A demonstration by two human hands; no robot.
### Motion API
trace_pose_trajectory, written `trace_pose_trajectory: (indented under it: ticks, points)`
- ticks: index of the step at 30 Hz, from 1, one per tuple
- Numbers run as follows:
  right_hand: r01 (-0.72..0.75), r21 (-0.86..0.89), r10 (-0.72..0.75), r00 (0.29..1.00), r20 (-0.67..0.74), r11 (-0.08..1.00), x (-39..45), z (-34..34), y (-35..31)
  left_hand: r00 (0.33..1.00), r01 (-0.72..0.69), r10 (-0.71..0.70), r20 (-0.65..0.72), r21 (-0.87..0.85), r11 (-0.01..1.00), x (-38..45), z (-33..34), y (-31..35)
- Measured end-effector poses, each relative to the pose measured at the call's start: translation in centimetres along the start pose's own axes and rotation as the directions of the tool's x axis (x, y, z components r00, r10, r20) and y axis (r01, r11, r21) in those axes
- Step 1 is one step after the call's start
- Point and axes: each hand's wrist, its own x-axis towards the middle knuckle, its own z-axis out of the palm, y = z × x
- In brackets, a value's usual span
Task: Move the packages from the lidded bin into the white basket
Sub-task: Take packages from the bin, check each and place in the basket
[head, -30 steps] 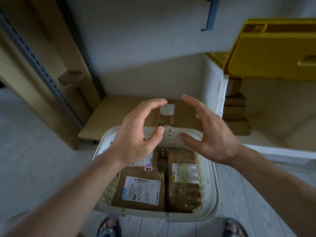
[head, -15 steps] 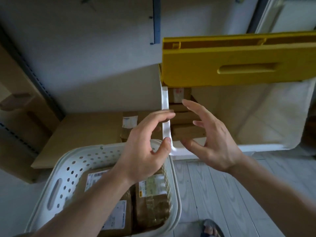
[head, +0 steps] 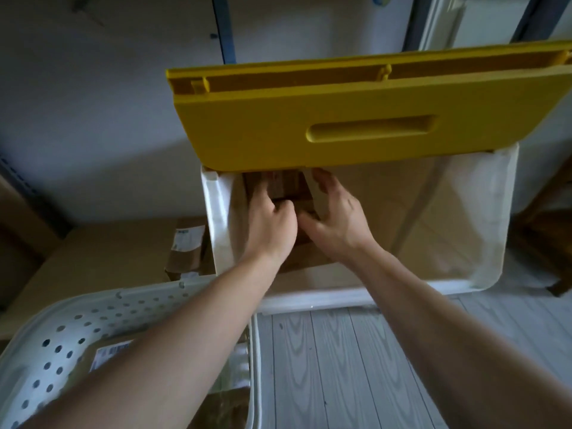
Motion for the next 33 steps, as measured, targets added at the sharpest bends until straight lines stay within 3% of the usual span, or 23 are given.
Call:
trace_pose_trajectory:
  ticks: [4,11,20,24,28,33]
  points:
    - [-0.079,0.101,0.076,0.997,0.032,0.992,3.4,2.0,1.9,0.976,0.136,-0.13,-0.177,0.023,0.99,4.0,2.5,-0.5]
    - [-0.171,0.163,0.155,0.982,0.11,0.972,8.5,6.2,4.6,0.94,0.227,-0.202,-0.276,0.063,0.972,8.6,4.3,-2.8]
    - [-0.294,0.381,0.326,0.945,-0.02,0.877,9.3,3.9,5.6,0.931,0.135,-0.144,-0.335,-0.05,0.99,8.7,5.5,-2.7]
    - [-0.255,0.472,0.323,0.944,-0.067,0.844,8.2,2.2,4.6,0.917,0.176,-0.266,-0.298,-0.294,0.939,6.4,4.9,-2.0]
    - [-0.372,0.412,0.411,0.912,-0.006,0.832,7.2,-0.5,3.1,0.925,0.189,-0.304,-0.227,-0.418,0.889,3.6,4.2,-0.5]
    - [-0.545,0.504,0.529,0.827,0.191,0.67,3.4,-4.3,1.5,0.956,0.201,-0.255,-0.145,-0.31,0.929,-0.5,3.0,0.0]
